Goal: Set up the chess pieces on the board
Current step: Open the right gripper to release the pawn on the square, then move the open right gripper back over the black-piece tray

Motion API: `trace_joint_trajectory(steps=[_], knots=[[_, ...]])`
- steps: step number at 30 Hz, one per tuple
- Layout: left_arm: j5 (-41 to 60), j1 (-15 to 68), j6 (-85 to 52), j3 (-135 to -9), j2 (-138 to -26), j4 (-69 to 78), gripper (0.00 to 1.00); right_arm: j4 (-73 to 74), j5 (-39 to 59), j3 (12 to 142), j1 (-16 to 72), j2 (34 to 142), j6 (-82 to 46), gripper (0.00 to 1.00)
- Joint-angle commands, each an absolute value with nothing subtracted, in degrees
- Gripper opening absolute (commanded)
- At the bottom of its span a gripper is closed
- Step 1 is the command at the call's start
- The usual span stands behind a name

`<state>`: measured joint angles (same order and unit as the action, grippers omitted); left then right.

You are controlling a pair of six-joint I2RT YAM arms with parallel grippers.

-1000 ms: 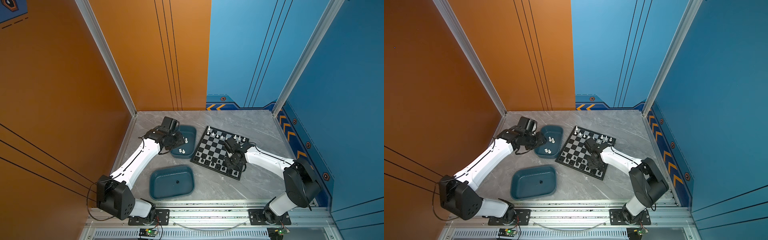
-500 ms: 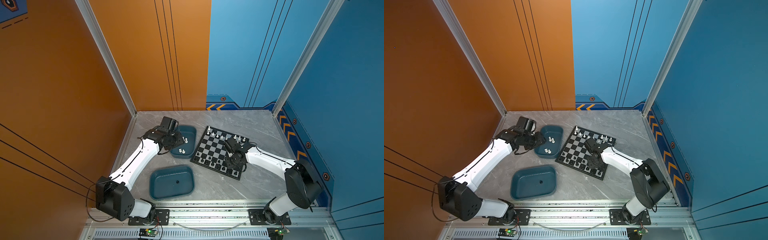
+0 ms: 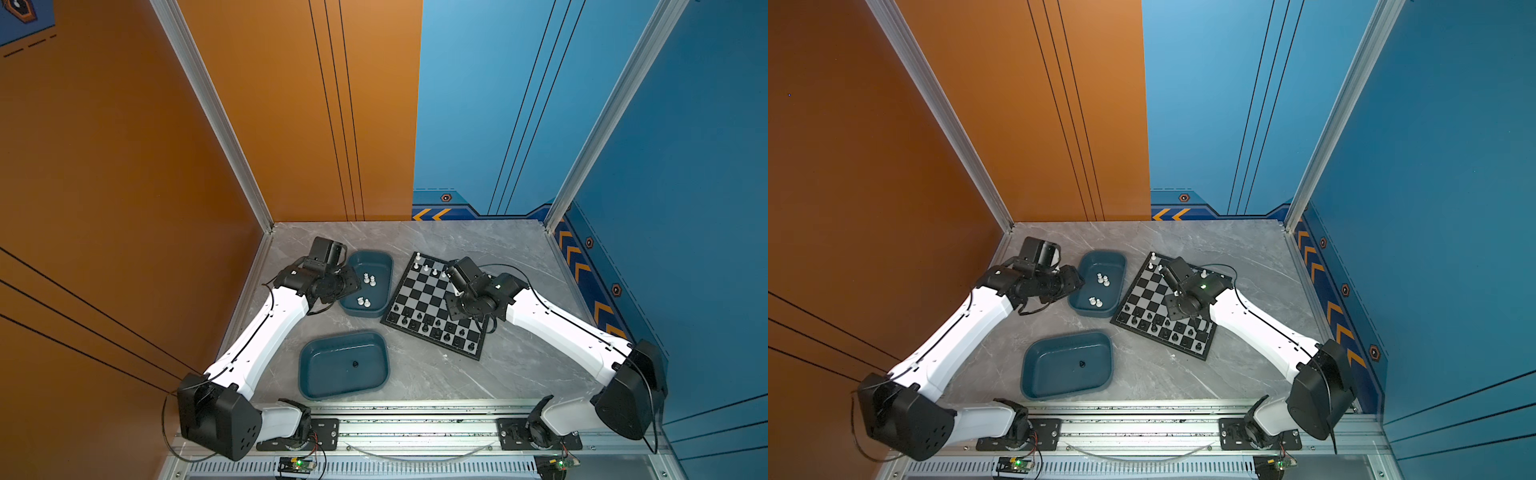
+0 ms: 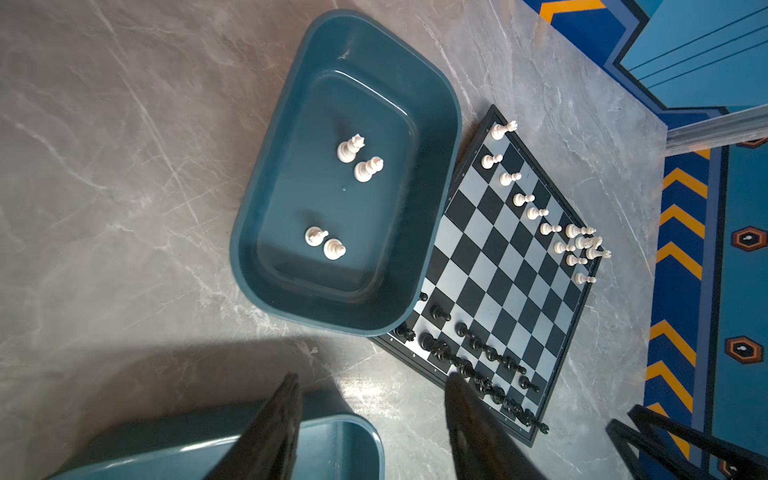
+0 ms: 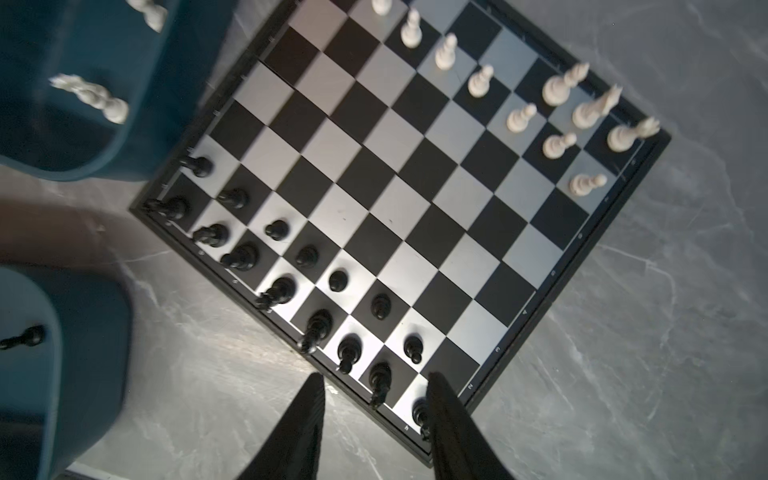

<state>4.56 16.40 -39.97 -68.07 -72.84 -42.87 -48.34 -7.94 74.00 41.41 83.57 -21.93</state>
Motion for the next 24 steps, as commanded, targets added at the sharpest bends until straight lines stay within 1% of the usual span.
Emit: trace_joint_trajectory(steps=[1,6,11,14,19,24], knots=[[5.0,12.5,-39.2,-63.6,-67.5,-45.2,0.57,-52.7,-10.5,80.1,45.6,87.1,-21.9,0.42],[7.5,3.1,-36.9,-56.6,-58.4,-49.0,0.58,-52.5,-9.0,86.6,51.7,93.0,-22.7,0.40],[10.6,-7.3,-32.2,-53.2,-51.4,-54.9,0.59,-52.0,-7.8,93.1,57.3,100.3,-23.3,0.39],[10.1,-9.2,-29.6,-52.7,-50.6,-57.7,0.58,-52.5,-7.0,97.9,60.5,105.0,-23.4,0.38],[13.1,-13.0,-28.1,-50.5,-49.6,-57.1,0.59,-53.8,-6.2,105.0,65.1,111.9,-23.8,0.37],[15.6,-15.2,-27.8,-50.6,-50.3,-55.9,0.60,-54.7,-6.1,108.3,68.5,116.2,-25.0,0.37]])
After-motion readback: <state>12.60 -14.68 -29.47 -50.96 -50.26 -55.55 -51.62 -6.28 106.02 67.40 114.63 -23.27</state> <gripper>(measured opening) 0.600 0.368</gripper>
